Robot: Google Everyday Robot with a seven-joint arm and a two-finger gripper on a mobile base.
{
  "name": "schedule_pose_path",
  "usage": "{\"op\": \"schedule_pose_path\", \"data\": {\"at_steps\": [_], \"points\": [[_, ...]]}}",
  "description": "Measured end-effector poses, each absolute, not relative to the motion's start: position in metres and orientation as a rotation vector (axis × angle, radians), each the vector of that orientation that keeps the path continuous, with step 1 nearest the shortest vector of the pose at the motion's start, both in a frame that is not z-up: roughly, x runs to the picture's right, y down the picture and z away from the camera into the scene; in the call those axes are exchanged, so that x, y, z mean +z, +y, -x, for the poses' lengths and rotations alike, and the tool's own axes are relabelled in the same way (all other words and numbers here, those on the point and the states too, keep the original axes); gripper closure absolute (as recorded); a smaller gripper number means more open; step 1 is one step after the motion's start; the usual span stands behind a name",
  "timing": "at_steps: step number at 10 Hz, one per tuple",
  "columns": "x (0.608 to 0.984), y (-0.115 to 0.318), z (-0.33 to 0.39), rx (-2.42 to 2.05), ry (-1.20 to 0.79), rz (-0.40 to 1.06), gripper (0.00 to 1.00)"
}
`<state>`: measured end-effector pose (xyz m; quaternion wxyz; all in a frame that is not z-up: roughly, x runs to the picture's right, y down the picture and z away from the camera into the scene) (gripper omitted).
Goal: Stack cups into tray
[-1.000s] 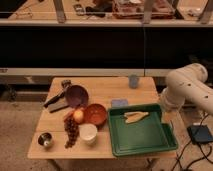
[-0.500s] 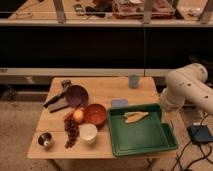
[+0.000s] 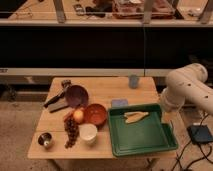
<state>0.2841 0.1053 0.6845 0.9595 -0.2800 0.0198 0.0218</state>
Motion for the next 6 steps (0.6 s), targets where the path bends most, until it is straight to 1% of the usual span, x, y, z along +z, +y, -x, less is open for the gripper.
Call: {"op": "schedule_pose_path", "data": {"at_steps": [4, 6], "points": [[0.685, 0.1051, -0.2841, 0.045, 0.039, 0.567, 0.35], [0.6904, 0.1002, -0.2812, 0.041, 0.031, 0.538, 0.35]]}}
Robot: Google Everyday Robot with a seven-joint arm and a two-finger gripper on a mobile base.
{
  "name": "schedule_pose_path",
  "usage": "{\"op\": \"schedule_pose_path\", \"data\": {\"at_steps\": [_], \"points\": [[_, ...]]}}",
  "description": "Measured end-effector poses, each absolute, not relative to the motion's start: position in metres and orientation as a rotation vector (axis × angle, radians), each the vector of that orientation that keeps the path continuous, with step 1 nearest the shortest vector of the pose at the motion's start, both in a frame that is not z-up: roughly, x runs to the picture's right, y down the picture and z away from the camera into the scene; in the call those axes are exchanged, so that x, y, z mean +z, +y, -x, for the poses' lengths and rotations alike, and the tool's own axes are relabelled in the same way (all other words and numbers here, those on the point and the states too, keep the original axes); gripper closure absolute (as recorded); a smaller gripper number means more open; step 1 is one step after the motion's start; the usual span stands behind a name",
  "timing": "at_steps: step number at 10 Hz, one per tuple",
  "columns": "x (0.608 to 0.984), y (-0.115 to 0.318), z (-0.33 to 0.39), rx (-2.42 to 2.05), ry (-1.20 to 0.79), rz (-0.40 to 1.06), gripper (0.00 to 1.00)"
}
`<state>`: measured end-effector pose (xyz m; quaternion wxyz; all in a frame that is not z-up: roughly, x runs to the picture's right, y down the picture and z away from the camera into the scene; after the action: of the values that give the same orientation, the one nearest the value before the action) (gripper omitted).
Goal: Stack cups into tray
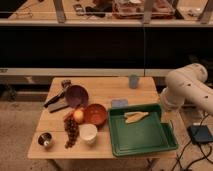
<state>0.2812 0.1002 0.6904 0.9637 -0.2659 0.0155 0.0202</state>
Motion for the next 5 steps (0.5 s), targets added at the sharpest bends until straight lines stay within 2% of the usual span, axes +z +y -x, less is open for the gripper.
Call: {"op": "schedule_pose_path", "data": {"at_steps": [3, 5], "points": [[0.722, 0.07, -0.274, 0.036, 0.027, 0.476, 0.35], [0.758, 0.034, -0.264, 0.036, 0.026, 0.435, 0.35]]}}
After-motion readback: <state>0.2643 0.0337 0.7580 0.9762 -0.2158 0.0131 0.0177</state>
